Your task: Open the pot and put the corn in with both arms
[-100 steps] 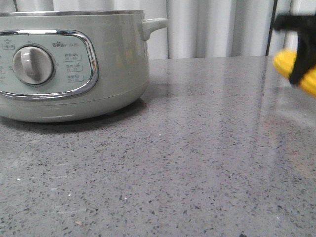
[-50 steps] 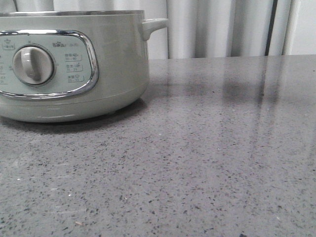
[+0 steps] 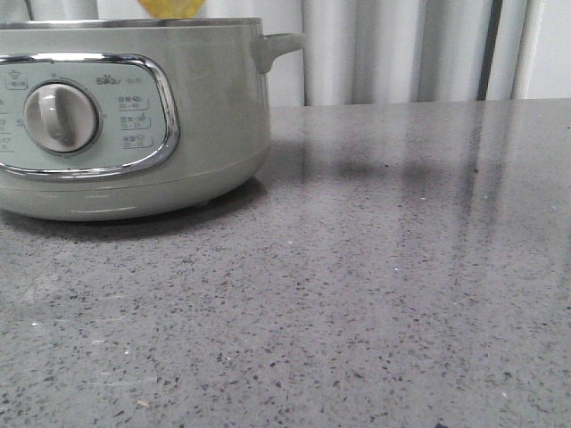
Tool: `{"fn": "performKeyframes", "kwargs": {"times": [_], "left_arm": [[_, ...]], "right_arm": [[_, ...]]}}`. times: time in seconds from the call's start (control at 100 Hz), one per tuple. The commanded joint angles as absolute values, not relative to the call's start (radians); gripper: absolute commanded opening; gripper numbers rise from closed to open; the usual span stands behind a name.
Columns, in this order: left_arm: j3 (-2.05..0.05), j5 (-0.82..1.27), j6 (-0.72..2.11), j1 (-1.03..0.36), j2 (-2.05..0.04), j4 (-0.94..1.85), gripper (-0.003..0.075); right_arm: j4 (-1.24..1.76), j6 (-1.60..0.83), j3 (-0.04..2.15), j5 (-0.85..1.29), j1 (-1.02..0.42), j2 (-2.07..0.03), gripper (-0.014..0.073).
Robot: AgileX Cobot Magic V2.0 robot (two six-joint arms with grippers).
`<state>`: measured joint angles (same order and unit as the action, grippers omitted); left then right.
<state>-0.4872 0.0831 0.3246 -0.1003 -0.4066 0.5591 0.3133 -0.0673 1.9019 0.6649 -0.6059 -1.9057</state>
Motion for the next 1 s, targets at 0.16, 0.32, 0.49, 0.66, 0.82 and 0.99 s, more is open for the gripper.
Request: {"fn": "performKeyframes", "kwargs": {"times": [0.16, 0.32, 0.49, 0.66, 0.82, 0.99], "left_arm": [[-0.524, 0.145, 0.316, -0.143, -0.350, 0.559, 0.0006], [-0.524, 0.192, 0.319, -0.143, -0.350, 0.559, -0.0007], [-0.524, 0.310, 0.328, -0.143, -0.342, 0.562, -0.0007], [-0.524, 0.357, 0.371, -0.143, -0.291, 0.563, -0.0007], [-0.521, 0.421, 0.424, -0.143, -0.250, 0.563, -0.0007], [-0.518, 0.420, 0.424, -0.143, -0.244, 0.567, -0.0010]], "right_arm": [[0.331, -0.080, 1.946, 0.681, -0.607, -1.882, 0.0480], [0.323, -0.080, 1.955, 0.726, -0.607, -1.854, 0.0491], [0.200, -0.080, 1.955, 0.795, -0.597, -1.733, 0.0305], [0.108, -0.147, 1.875, 0.861, -0.597, -1.533, -0.0074], [0.066, -0.158, 1.619, 0.783, -0.597, -1.258, -0.0053], [-0.125, -0.158, 1.248, 0.535, -0.595, -0.909, -0.0053]]}}
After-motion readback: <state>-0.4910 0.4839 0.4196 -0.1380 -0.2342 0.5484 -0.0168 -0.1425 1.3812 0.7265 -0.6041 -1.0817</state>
